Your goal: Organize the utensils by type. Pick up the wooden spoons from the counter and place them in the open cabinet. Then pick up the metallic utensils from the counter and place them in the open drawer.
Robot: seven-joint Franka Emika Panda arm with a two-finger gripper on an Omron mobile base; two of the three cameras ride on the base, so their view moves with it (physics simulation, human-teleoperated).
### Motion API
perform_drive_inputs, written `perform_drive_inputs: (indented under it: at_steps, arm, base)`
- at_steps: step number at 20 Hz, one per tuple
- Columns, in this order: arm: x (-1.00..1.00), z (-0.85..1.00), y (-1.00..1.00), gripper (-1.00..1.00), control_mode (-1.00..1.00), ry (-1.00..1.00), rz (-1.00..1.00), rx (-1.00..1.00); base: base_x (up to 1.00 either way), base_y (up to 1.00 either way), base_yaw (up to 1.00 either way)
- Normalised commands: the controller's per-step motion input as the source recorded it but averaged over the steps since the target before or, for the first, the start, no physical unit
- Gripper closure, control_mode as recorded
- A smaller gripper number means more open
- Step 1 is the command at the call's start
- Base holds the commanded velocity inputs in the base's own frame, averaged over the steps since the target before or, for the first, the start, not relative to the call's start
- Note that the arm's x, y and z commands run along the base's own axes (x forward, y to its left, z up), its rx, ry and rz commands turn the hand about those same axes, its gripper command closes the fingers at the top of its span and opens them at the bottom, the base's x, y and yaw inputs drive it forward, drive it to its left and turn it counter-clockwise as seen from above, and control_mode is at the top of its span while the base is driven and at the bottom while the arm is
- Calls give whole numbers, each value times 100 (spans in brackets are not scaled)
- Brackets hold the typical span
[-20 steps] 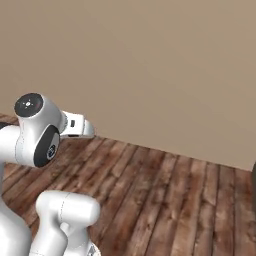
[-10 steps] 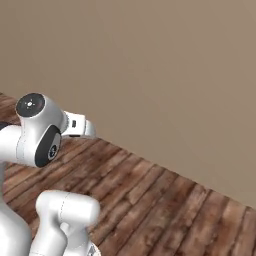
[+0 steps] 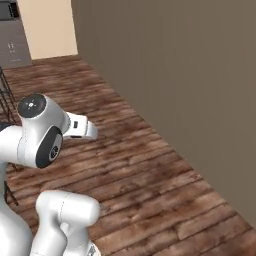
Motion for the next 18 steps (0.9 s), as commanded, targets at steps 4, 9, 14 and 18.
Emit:
perform_drive_inputs:
  at_steps: [4, 9, 14, 18]
  arm:
    - [0, 0, 0, -100, 100, 0, 0, 0]
    - [0, 0, 0, -100, 100, 0, 0, 0]
    - [0, 0, 0, -100, 100, 0, 0, 0]
    - [0, 0, 0, -100, 100, 0, 0, 0]
  base:
    - [72, 0, 68]
    - [88, 0, 55]
    - [97, 0, 45]
    - [100, 0, 42]
